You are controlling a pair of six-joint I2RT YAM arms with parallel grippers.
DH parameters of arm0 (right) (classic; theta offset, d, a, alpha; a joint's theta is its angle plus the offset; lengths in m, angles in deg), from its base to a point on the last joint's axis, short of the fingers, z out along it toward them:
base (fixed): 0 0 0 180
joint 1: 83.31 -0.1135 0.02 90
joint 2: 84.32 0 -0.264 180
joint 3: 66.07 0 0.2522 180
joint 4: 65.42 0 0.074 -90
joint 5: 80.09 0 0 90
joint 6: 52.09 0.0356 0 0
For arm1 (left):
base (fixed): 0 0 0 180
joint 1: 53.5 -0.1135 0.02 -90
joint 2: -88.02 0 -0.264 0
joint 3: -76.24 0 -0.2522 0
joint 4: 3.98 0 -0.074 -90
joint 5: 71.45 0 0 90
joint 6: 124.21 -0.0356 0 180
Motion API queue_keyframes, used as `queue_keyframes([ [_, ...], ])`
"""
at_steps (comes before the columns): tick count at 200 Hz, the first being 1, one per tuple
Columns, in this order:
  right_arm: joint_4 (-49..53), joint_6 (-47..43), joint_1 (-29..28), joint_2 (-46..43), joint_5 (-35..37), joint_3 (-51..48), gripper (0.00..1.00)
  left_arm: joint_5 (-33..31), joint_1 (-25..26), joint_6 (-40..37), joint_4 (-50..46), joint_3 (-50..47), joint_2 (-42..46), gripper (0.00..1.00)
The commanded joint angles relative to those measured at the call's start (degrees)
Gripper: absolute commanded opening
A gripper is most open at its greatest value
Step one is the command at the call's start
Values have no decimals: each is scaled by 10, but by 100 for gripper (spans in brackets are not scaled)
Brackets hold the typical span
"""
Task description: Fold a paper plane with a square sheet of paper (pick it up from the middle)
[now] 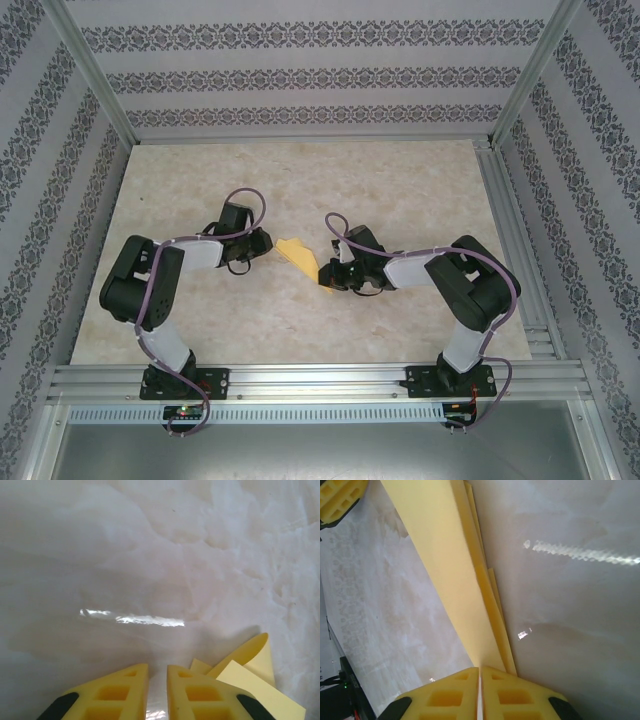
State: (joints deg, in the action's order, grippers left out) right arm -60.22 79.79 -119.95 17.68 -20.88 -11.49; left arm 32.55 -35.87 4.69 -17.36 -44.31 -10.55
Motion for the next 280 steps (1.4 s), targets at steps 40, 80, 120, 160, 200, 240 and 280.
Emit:
queue_keyframes([
  [40,99,-10,-19,-76,78,42,37,-26,24,-23,-96,20,91,34],
  [80,128,-31,-9,-186,185,21,58,-88,92,-9,-189,55,106,54],
  [120,142,-41,6,-269,313,-32,71,-165,175,4,-267,132,59,68],
  [160,168,-37,11,-326,399,-70,77,-246,243,8,-355,243,-30,75],
  [200,176,-21,24,-376,428,-108,78,-312,279,-2,-438,349,-126,76],
  [240,188,-16,36,-407,432,-124,78,-316,282,0,-450,364,-140,62],
  [280,190,-16,40,-408,423,-125,77,-315,284,20,-442,348,-120,48],
])
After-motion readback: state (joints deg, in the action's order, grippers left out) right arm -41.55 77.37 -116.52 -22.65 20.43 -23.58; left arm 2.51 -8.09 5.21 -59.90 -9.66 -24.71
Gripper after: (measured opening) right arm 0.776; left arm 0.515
